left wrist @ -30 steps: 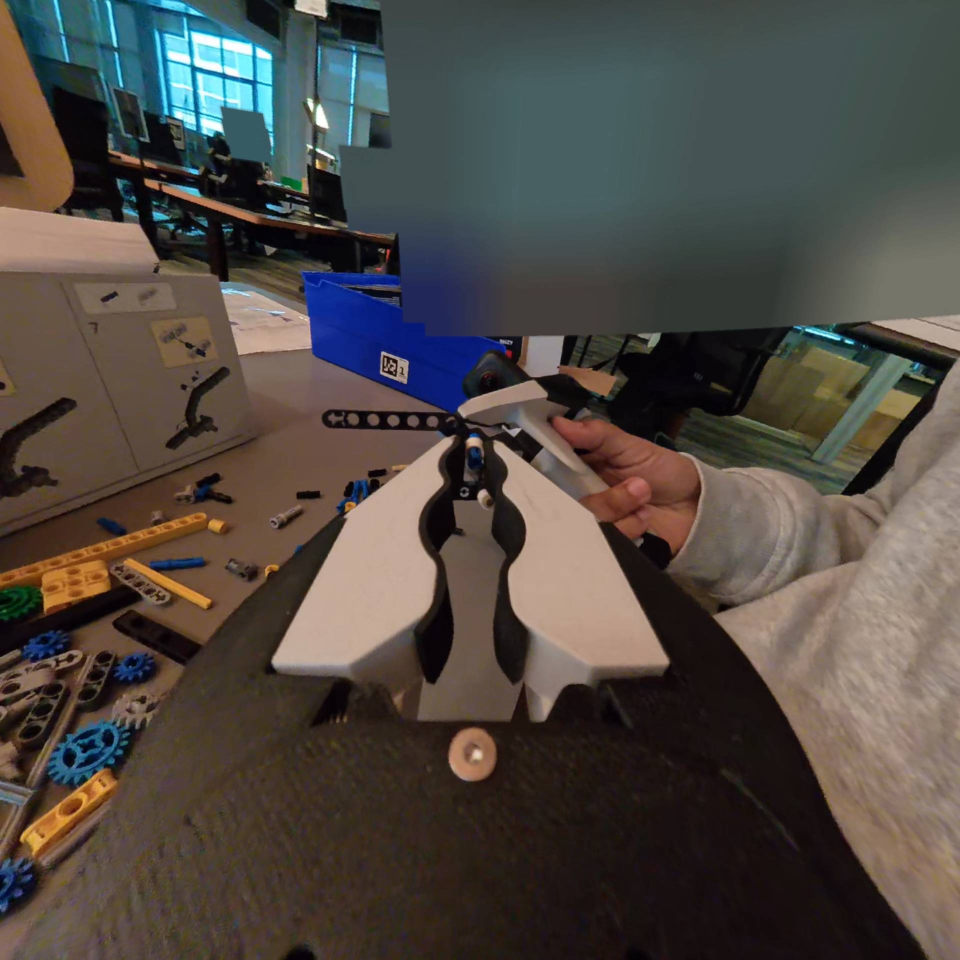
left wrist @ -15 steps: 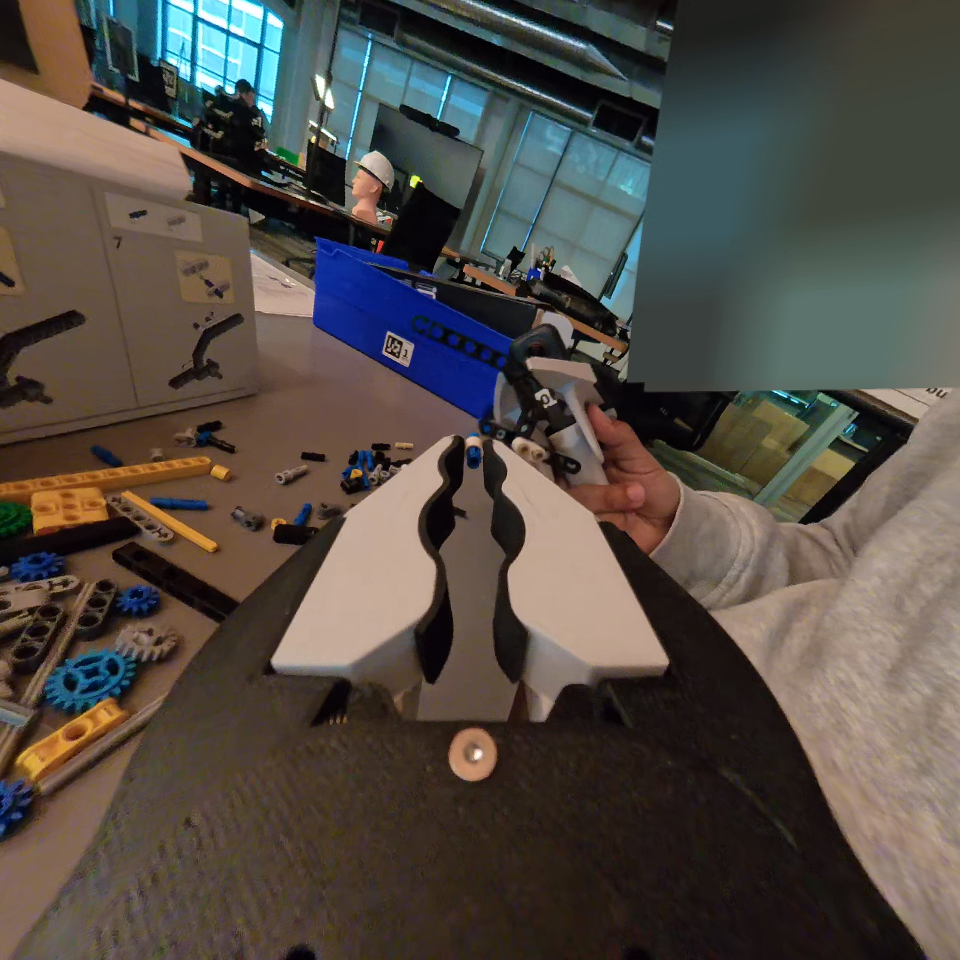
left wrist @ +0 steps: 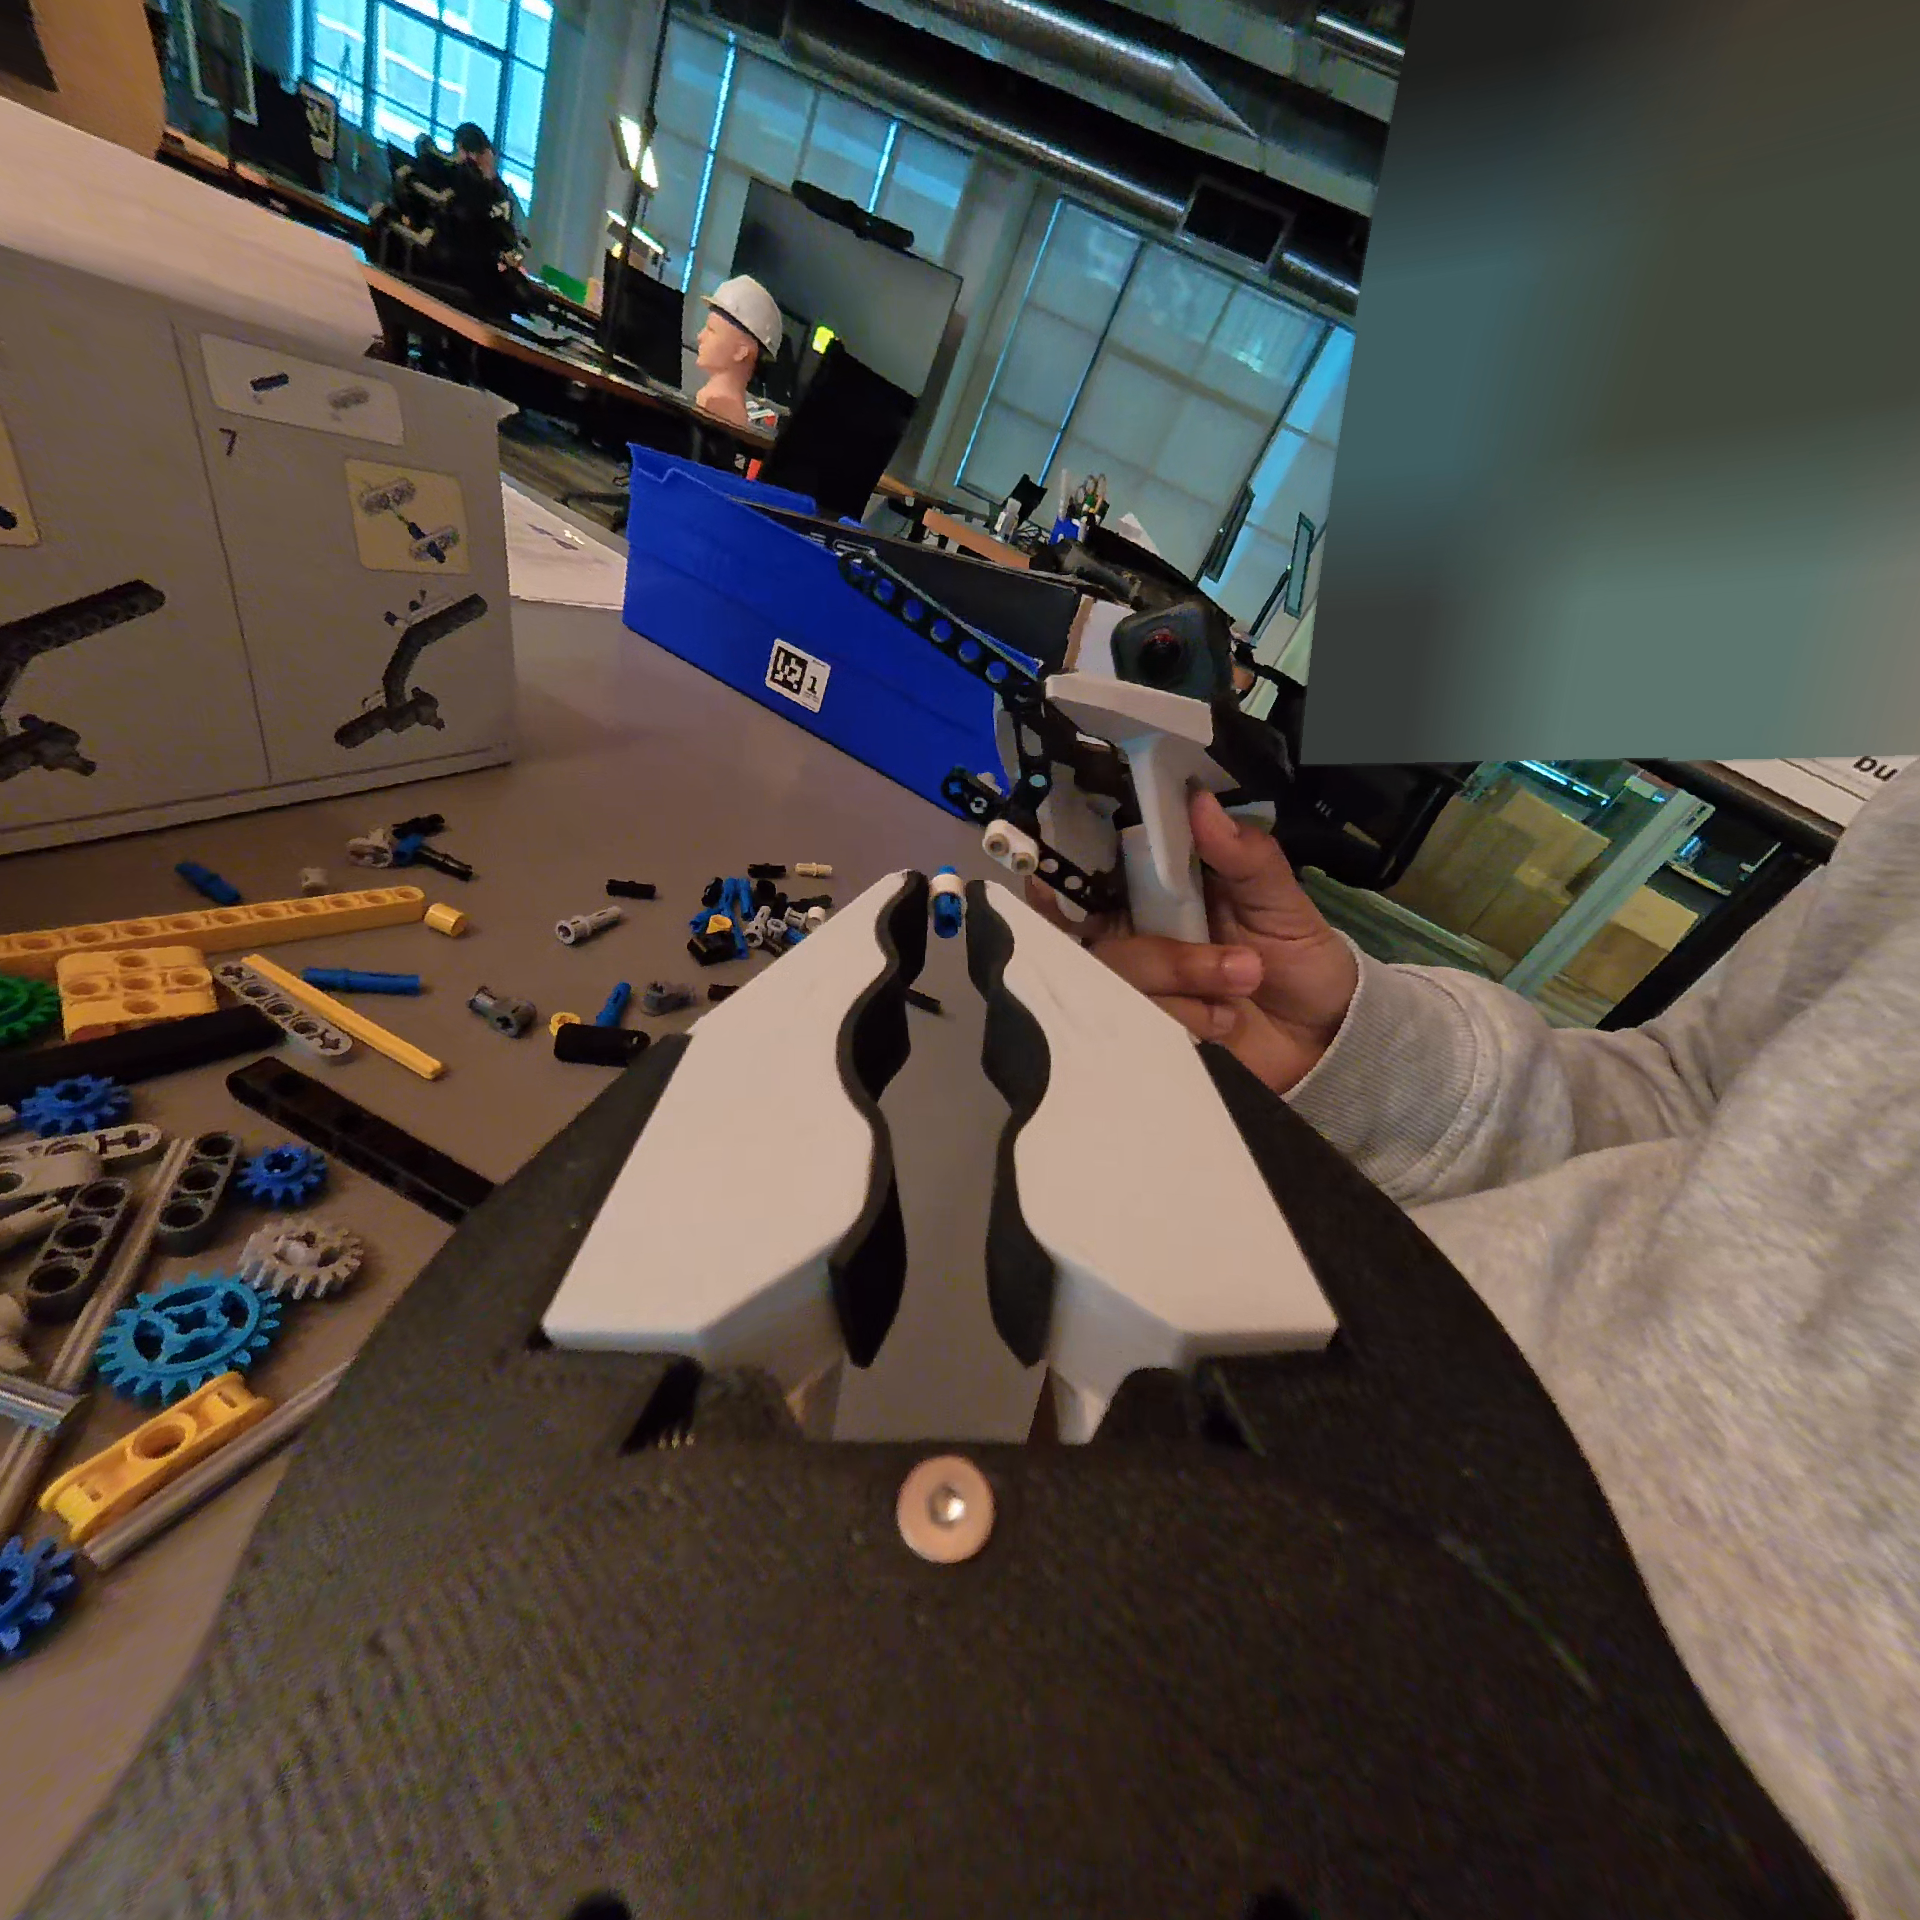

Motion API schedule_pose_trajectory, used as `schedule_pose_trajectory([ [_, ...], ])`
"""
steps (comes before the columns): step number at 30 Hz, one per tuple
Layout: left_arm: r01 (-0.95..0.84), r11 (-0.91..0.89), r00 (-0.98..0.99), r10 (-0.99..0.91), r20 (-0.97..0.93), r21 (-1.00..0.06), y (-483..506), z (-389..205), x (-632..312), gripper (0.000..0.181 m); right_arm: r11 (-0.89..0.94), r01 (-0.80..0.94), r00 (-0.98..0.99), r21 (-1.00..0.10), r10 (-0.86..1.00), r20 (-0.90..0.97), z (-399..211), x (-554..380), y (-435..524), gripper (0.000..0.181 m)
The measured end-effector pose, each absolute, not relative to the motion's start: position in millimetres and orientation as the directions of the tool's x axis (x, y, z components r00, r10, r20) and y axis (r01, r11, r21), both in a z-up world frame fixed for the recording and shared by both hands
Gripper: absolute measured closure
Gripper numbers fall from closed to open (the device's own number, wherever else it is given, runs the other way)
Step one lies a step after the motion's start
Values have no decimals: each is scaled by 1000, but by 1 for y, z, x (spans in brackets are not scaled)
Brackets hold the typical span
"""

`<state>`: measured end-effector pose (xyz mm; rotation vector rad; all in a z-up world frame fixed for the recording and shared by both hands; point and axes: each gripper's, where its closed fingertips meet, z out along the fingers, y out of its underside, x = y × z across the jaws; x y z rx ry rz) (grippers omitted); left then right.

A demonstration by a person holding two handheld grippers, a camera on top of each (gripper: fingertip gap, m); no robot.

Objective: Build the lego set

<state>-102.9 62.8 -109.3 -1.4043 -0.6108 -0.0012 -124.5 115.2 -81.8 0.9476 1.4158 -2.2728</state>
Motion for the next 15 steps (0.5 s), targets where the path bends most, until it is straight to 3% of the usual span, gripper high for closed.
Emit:
schedule_pose_trajectory([
  [11,358,197,850,336,406,-913,63,-109,-102,176,-317,478,-801,-819,225,-555,-95,-116,98,177],
  [15,351,211,852,331,404,-912,63,-106,-101,176,-362,519,-774,-774,184,-605,-92,-116,97,177],
])
